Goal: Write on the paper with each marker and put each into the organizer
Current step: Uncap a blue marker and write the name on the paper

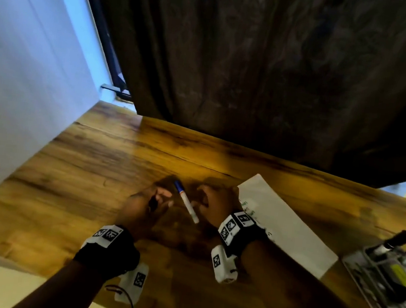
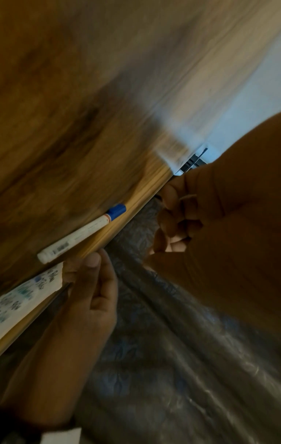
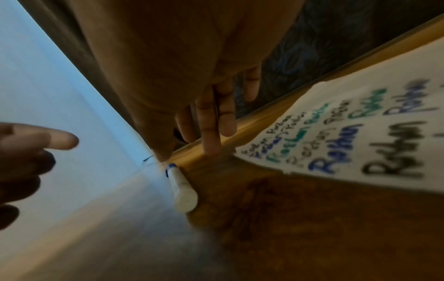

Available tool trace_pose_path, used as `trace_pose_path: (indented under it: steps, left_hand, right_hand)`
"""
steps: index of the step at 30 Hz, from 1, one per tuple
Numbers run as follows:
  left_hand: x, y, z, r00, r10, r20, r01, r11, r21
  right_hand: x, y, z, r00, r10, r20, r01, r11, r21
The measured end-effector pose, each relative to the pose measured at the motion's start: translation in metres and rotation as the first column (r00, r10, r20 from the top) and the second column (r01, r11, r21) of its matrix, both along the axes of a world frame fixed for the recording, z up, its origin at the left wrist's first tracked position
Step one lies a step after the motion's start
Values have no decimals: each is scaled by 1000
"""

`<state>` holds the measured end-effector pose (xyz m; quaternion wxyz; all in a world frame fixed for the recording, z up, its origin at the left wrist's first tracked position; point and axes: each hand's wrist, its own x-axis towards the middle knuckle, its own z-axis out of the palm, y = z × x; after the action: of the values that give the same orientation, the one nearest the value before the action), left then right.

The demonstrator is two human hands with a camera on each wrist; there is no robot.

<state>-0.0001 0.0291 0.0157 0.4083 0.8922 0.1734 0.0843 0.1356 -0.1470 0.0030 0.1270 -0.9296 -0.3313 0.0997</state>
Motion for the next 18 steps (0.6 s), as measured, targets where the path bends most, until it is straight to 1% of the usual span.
trace_pose_path:
  steps: [3,5,7,9,12,13,14,16,17,18]
  left_hand:
    - [0,9,-7,1000,-9,-9,8,1000,-25]
    - [1,11,-11,1000,0,-30,-1,999,-46]
    - [3,11,-12,999,0,-32,-2,999,-35]
    - [5,7,-7,999,-28,-33,28,1000,9]
    - [10,0,-3,997,-73,-40,75,996,57]
    - [12,-1,-3,995,-84,-56,87,995,56]
    - [14,-2,-4,995,-93,-40,96,993,64]
    - [18,-7,-10,995,-91,-44,93,995,47]
    - [20,-11,-10,995,-60,-74,63,997,41]
    - [20,-17,-7,993,-16,-114,22,999,46]
  right_hand:
    - [-3,9,-12,990,-41,-137,39,999,-16]
    - [-5,9,-14,980,-60,-187,60,998,-5]
    - [-5,8,-15,983,-60,-175,64,998,15]
    - [-8,10,-13,989,-45,-138,44,999,-9]
    - [-17,13,-18,998,-17,-58,10,993,-120]
    - [-19,12,-23,999,-15,-31,10,991,-133]
    - [-22,13,-24,1000,-8,-23,4,988,-153]
    - [-28,12,-25,998,55,-31,-60,977,-206]
    - [-31,11,-23,996,82,-25,-86,968,-234]
    - [-34,13,-22,996,80,-37,-86,971,-224]
